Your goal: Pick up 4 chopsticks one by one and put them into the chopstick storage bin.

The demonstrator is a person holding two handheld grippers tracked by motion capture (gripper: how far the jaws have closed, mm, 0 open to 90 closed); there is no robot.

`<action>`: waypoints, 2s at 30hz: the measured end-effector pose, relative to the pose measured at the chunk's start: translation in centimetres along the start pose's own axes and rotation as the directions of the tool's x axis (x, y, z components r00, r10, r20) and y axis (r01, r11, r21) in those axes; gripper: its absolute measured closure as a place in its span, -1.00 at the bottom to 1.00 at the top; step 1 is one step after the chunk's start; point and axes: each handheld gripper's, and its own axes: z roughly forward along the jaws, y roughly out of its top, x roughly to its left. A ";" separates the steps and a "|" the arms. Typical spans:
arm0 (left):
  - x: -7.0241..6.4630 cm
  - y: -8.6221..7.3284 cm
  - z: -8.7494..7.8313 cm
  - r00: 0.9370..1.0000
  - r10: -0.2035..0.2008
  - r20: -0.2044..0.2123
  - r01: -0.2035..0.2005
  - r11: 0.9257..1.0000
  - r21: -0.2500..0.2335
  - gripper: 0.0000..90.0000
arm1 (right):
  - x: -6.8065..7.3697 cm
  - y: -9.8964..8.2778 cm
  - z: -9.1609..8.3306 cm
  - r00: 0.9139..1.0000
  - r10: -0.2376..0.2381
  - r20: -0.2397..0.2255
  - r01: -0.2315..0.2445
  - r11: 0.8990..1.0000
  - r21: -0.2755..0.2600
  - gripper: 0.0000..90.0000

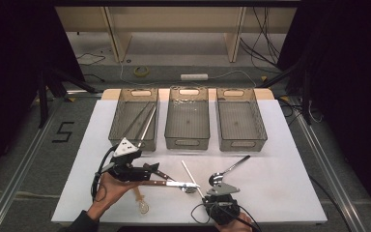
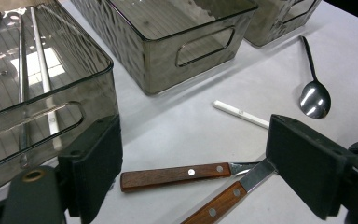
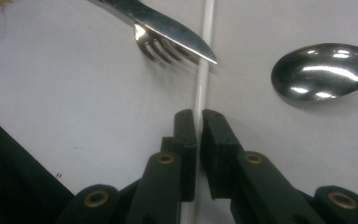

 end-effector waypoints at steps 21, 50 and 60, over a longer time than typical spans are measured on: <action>-1.0 0.3 0.8 0.997 0.054 0.048 -0.055 0.998 0.027 -0.58 | -0.7 0.9 -0.4 0.999 -0.039 -0.018 0.040 0.999 0.009 0.91; -6.5 1.4 7.1 0.932 0.267 0.245 -0.308 0.940 0.146 -0.48 | -4.0 2.9 -1.6 0.988 -0.142 -0.062 0.147 0.987 0.069 0.91; -8.5 1.6 10.1 0.885 0.375 0.274 -0.430 0.885 0.177 -0.44 | -4.4 3.5 -2.4 0.987 -0.144 -0.066 0.149 0.986 0.073 0.91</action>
